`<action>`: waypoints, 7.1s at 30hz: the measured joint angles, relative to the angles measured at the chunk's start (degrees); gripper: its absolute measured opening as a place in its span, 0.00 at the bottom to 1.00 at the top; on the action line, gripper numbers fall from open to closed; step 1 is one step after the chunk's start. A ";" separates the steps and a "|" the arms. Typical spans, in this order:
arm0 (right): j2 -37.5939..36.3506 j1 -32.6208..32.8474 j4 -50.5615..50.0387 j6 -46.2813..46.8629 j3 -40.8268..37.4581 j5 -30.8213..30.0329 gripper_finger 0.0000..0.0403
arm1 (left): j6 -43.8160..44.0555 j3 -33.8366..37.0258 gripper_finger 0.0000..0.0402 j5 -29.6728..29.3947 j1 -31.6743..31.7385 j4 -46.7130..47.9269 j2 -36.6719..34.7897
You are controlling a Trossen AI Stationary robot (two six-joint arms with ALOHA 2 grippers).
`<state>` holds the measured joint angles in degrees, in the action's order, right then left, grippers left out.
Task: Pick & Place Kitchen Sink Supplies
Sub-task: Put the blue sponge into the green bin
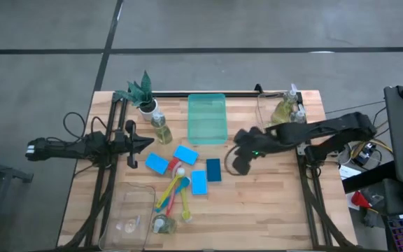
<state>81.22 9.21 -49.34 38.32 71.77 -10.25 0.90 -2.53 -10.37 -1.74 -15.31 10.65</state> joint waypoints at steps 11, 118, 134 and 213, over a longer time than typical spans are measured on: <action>13.73 3.23 6.50 -13.58 6.24 3.25 0.04 | 0.01 -0.01 0.01 -0.01 0.00 0.02 0.00; 17.95 0.82 1.72 -28.74 20.80 -10.07 0.02 | 0.00 0.00 0.01 0.00 0.00 1.02 -0.01; 21.07 -9.18 5.35 -43.27 20.80 -15.48 0.02 | -0.01 0.01 0.01 0.00 0.00 1.33 -0.01; 28.91 -12.09 6.77 -42.49 20.72 -4.11 0.35 | 0.01 -0.01 0.01 -0.02 -0.02 1.66 -0.01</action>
<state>110.13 -2.87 -42.57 -4.17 92.49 -14.36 0.91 -2.55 -10.39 -1.76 -13.65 10.63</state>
